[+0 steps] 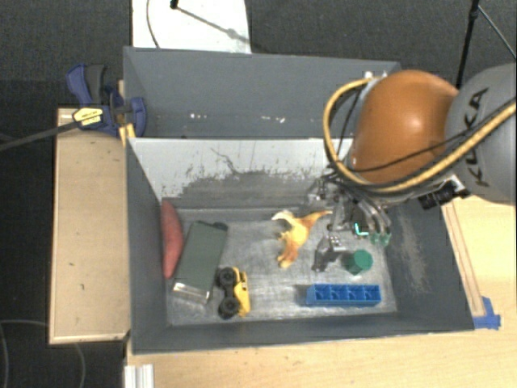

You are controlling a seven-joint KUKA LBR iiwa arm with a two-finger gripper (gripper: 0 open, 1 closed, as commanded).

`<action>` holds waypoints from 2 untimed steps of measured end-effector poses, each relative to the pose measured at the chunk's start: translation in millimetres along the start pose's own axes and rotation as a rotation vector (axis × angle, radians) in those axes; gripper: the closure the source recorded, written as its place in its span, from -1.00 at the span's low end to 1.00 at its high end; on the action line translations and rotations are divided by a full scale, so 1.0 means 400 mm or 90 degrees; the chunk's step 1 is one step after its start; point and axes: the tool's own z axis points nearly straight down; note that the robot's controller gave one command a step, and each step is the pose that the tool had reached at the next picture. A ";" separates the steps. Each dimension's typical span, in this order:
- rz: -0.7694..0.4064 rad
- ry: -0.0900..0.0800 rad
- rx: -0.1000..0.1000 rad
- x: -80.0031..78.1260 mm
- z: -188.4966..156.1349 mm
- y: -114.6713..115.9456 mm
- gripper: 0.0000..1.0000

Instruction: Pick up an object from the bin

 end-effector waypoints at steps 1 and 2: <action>0.001 -0.005 0.000 -0.004 -0.010 -0.001 -1.00; -0.049 -0.007 0.000 0.063 0.120 -0.151 -1.00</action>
Offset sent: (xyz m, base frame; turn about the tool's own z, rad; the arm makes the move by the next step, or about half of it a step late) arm -0.0343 -0.0813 -0.0649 -0.0941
